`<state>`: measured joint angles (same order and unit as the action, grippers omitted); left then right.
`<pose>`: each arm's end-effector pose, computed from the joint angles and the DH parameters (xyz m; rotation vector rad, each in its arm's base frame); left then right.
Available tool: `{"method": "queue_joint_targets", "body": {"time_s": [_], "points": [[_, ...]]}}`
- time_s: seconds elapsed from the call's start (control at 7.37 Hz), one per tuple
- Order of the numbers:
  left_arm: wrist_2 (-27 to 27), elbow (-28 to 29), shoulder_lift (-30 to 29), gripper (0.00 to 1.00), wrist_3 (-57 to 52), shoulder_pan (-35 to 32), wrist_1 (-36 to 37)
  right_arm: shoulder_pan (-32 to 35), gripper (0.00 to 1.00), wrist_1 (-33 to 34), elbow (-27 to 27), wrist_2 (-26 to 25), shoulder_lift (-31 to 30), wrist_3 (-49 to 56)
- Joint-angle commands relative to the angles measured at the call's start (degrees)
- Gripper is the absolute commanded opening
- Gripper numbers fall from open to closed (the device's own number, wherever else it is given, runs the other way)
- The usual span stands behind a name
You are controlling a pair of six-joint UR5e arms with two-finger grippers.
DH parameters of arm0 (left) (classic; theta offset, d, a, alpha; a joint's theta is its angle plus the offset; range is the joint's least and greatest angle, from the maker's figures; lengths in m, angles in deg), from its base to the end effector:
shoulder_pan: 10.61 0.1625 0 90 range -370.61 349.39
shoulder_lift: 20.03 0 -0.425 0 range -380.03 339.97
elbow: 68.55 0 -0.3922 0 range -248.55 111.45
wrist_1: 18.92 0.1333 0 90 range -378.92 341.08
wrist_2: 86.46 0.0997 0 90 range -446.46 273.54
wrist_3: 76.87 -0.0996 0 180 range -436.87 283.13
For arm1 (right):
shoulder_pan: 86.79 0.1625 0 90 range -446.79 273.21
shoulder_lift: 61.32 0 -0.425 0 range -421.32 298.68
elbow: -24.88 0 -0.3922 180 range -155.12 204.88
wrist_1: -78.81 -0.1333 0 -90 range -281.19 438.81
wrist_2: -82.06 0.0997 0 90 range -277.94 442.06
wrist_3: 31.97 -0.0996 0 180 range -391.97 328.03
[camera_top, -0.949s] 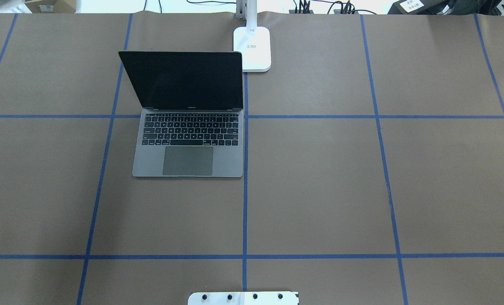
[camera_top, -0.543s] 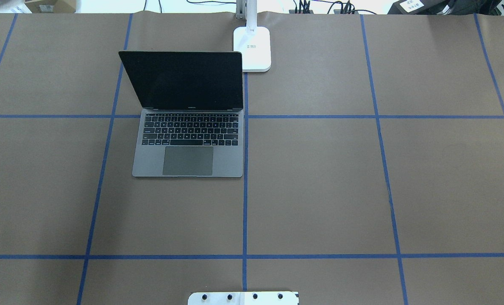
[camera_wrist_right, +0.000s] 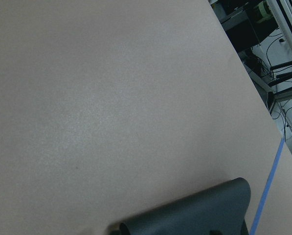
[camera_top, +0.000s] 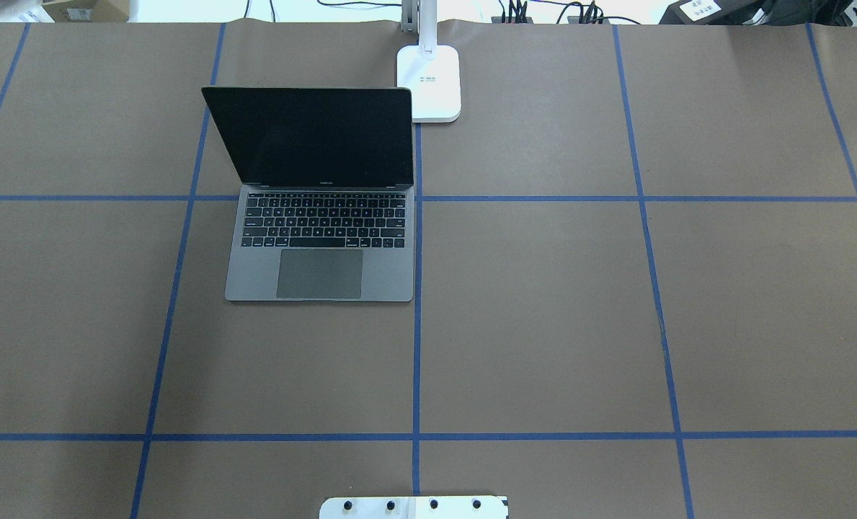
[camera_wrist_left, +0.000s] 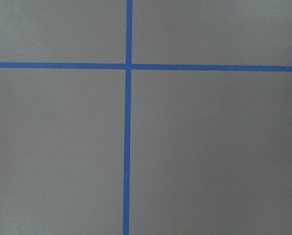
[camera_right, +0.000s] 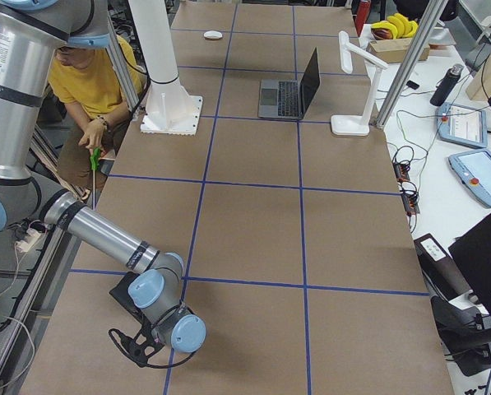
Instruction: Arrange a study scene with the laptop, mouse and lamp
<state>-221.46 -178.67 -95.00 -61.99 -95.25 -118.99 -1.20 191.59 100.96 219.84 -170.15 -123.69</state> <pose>-0.0257 -0.3992 0.5801 0.1097 0.8123 -0.0529 0.0445 -0.1979 0.8970 -1.3598 0.1909 1.7145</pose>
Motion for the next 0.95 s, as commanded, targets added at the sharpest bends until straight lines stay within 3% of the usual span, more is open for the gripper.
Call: {"method": "queue_joint_targets", "body": {"time_s": [0.0, 0.41, 0.81], "points": [[0.00, -0.18, 0.00, 1.00, -0.02, 0.00, 0.05, -0.08, 0.67, -0.01, -0.75, -0.14, 0.02, -0.39], [0.00, -0.27, 0.00, 1.00, 0.07, 0.00, 0.05, -0.08, 0.67, -0.45, -0.50, 1.52, 0.46, -2.76], [0.00, -0.27, -0.09, 1.00, 0.07, 0.00, 0.05, -0.25, 0.61, -0.45, -0.58, 3.02, 0.29, -1.71]]}}
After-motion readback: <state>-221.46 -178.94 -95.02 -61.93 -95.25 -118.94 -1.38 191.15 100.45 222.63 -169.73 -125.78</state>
